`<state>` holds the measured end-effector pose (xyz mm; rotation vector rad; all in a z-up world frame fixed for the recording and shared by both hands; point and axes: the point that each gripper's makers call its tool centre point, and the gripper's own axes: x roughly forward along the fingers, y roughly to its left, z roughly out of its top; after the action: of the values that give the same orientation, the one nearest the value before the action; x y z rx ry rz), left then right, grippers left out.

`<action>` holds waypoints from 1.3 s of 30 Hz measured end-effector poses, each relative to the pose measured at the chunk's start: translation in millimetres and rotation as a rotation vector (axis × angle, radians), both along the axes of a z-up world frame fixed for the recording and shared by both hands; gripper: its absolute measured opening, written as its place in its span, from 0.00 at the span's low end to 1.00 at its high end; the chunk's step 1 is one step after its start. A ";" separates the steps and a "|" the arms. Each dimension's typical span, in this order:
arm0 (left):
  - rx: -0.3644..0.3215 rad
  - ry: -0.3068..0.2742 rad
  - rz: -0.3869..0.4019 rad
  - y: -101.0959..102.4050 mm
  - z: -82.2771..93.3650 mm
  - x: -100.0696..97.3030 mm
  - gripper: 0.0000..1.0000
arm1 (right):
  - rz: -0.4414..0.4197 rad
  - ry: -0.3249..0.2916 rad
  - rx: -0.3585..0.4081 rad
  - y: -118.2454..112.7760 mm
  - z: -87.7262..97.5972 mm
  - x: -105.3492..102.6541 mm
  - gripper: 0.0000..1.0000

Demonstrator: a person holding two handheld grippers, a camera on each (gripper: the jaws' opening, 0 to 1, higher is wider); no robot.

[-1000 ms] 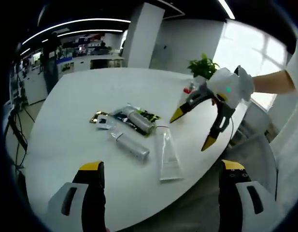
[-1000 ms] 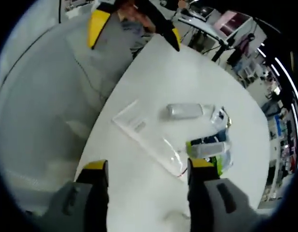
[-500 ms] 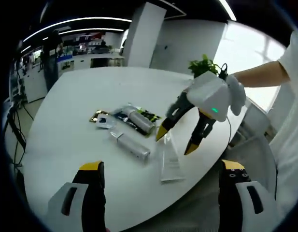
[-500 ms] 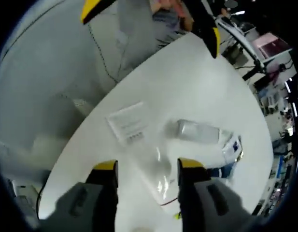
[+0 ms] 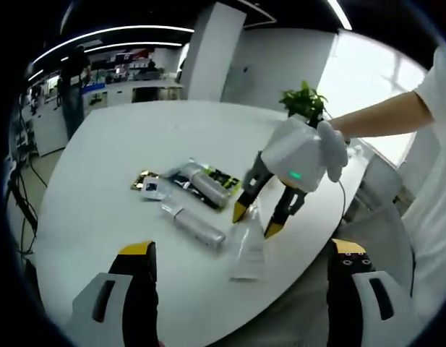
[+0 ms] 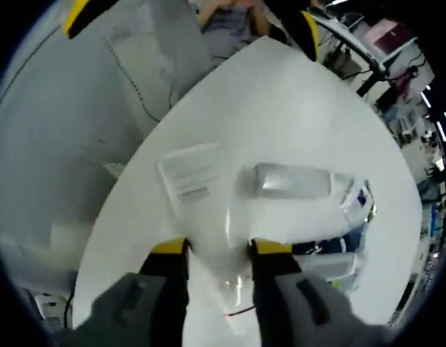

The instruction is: Arrange the skincare products in the storage area until every visible bottle or jar stands upright without overlapping.

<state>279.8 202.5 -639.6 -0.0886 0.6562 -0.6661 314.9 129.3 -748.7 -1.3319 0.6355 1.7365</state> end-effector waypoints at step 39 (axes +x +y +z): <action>-0.076 -0.004 -0.059 -37.2 23.9 -22.2 0.94 | -0.644 0.145 0.409 -20.3 50.4 -44.3 0.28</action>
<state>257.7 165.3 -615.8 -0.1390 0.6315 -0.7485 270.6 109.0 -698.3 -0.6250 0.6537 1.3346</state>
